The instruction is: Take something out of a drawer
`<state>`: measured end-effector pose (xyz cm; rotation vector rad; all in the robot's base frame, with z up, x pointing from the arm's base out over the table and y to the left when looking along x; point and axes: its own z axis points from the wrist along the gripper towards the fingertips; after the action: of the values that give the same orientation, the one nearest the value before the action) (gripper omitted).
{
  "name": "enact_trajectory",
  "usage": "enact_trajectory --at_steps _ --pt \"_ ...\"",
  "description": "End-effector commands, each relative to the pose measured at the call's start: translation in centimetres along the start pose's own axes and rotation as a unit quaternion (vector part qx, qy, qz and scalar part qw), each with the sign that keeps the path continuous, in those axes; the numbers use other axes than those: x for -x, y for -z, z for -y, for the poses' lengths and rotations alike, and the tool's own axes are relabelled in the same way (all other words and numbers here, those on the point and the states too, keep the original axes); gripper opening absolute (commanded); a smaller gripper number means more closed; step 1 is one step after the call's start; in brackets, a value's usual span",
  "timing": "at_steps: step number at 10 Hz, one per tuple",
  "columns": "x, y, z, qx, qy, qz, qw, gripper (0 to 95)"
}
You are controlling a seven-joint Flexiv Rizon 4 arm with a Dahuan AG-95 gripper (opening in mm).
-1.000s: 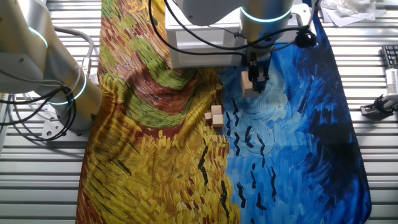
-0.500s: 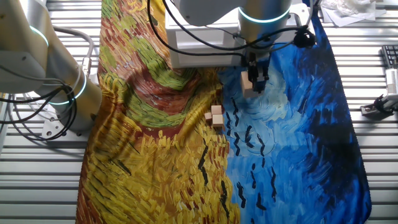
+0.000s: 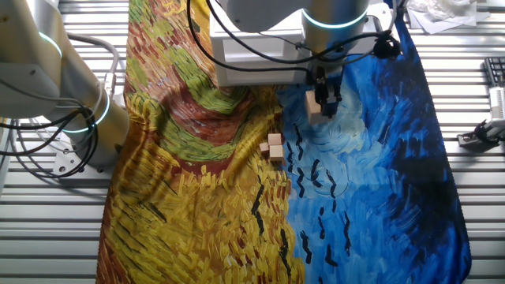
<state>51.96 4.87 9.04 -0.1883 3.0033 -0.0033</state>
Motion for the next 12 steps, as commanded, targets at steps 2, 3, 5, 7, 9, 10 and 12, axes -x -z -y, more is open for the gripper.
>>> enact_trajectory --at_steps 2,3,5,7,9,10,12 --pt "-0.01 0.01 0.02 0.000 0.002 0.002 1.0000 38.0" --pt "-0.01 0.01 0.02 0.000 0.004 0.004 1.0000 57.0" --pt "-0.01 0.02 0.02 0.001 0.005 0.004 1.0000 57.0" --pt "0.00 0.02 0.02 0.001 0.006 0.004 1.0000 57.0" --pt "0.00 0.02 0.02 0.001 0.007 0.004 1.0000 57.0" --pt "0.00 0.02 0.02 0.001 0.008 0.004 1.0000 57.0" --pt "0.16 0.08 0.03 0.000 0.008 0.004 1.0000 57.0"
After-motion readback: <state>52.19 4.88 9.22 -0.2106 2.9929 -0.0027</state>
